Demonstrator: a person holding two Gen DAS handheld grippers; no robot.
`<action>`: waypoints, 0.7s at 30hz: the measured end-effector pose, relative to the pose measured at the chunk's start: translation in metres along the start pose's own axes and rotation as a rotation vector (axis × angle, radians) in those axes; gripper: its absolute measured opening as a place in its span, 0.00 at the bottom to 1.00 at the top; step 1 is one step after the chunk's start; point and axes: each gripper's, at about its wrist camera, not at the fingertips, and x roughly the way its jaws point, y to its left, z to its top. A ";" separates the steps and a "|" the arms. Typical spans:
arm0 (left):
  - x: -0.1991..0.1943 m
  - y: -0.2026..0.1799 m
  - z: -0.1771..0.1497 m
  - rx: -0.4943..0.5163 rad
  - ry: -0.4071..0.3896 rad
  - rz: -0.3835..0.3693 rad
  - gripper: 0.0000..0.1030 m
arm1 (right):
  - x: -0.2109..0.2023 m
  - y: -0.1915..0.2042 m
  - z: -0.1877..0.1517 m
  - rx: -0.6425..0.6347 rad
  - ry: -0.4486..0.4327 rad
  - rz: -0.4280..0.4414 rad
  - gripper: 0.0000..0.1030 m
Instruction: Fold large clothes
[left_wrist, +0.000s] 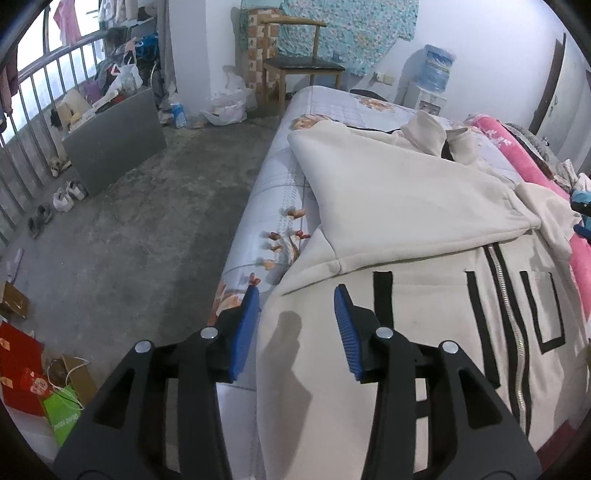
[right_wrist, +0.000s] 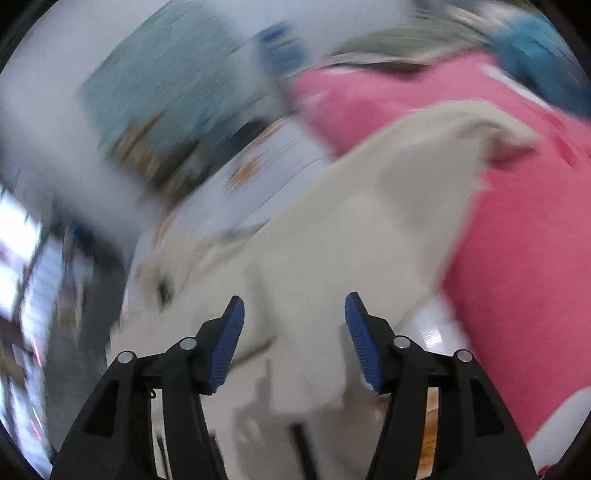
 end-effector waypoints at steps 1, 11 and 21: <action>-0.001 -0.001 0.001 0.004 0.002 0.002 0.40 | -0.003 -0.015 0.008 0.051 -0.014 -0.008 0.54; -0.024 -0.008 0.011 0.018 -0.031 0.007 0.40 | -0.030 -0.144 0.104 0.344 -0.140 -0.096 0.54; 0.007 -0.037 0.033 0.023 -0.071 -0.003 0.40 | 0.017 -0.216 0.145 0.476 -0.096 -0.056 0.54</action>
